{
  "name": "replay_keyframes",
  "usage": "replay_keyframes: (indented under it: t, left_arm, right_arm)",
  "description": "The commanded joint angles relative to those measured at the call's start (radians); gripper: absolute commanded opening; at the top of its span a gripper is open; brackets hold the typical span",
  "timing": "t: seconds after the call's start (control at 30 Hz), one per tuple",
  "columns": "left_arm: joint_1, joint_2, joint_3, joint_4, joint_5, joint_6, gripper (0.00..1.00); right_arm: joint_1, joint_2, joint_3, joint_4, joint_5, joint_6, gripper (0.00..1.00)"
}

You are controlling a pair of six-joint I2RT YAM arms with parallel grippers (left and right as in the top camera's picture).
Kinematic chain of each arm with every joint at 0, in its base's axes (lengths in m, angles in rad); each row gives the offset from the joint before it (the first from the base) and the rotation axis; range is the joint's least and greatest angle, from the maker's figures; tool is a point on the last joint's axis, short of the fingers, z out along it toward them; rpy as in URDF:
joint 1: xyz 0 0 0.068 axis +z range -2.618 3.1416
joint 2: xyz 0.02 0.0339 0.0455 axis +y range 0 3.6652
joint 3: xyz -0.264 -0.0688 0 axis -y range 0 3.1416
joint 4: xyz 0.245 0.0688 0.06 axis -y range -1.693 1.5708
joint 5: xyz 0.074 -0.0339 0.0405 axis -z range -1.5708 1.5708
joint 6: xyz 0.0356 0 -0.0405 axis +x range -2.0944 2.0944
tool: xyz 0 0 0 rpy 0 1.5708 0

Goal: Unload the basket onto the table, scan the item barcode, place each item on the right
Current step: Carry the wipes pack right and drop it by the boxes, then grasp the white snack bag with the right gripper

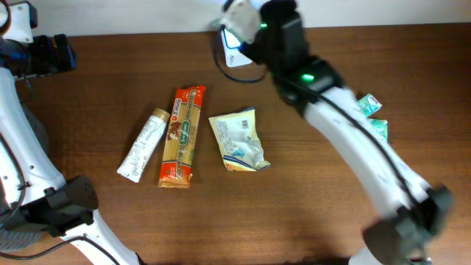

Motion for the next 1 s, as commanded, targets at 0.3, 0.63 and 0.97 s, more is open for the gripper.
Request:
replay_keyframes:
  t: [0.3, 0.63, 0.97]
  left_arm:
    - [0.002, -0.027, 0.011, 0.001, 0.008, 0.010, 0.99]
    - [0.002, -0.027, 0.011, 0.001, 0.008, 0.010, 0.99]
    - [0.002, -0.027, 0.011, 0.001, 0.008, 0.010, 0.99]
  right_arm:
    - [-0.702, 0.054, -0.060, -0.700, -0.190, 0.916, 0.04]
    - [-0.866, 0.240, -0.068, -0.734, -0.194, 0.911, 0.33]
    - [-0.695, 0.237, 0.235, -0.949, -0.562, 0.772, 0.54]
